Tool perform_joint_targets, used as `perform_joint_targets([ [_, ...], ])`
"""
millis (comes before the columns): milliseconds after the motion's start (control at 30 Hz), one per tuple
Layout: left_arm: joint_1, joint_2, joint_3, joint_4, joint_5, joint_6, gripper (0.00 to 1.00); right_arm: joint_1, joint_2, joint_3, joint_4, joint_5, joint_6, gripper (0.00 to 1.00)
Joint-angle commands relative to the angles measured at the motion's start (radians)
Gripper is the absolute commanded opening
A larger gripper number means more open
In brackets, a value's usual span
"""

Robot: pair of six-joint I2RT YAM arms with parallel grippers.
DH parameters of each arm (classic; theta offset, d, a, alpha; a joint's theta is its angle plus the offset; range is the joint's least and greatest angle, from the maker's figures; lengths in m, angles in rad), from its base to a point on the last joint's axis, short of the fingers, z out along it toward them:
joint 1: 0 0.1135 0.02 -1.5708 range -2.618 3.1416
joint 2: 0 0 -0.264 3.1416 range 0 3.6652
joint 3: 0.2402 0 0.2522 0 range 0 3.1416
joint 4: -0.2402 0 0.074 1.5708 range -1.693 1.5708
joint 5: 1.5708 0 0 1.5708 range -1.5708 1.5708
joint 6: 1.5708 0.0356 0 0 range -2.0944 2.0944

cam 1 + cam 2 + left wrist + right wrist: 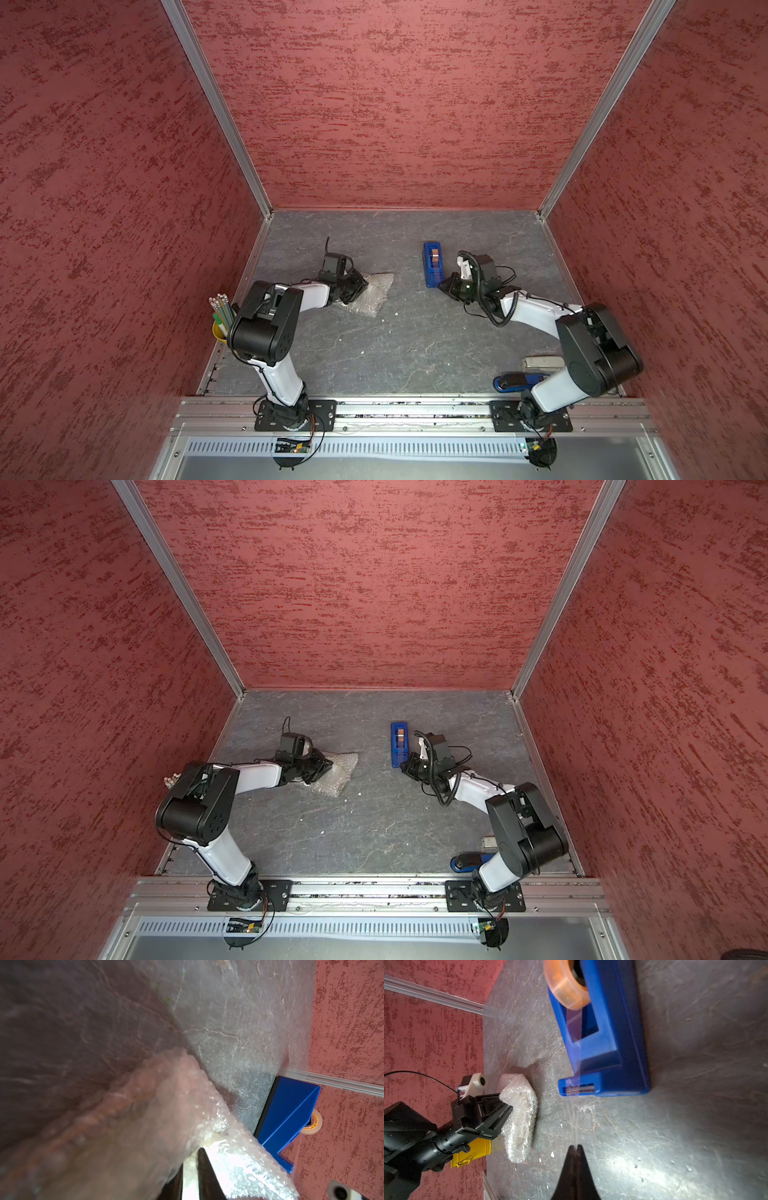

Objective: Wrap dinner plates in bubble wrap
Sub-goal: Tear off the tape using the Tape Cutter.

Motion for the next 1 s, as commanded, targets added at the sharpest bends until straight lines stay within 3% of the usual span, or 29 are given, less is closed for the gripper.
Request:
perform_joint_targets([
  [0, 0.012, 0.049, -0.041, -0.128, -0.044, 0.0, 0.17, 0.011, 0.042, -0.015, -0.004, -0.014, 0.002, 0.0],
  [333, 0.014, 0.05, -0.038, -0.129, -0.039, -0.001, 0.17, 0.011, 0.086, 0.026, -0.116, 0.213, -0.118, 0.0],
  [967, 0.021, 0.048, -0.043, -0.127, -0.036, 0.001, 0.17, 0.009, 0.176, 0.154, -0.167, 0.303, -0.181, 0.0],
])
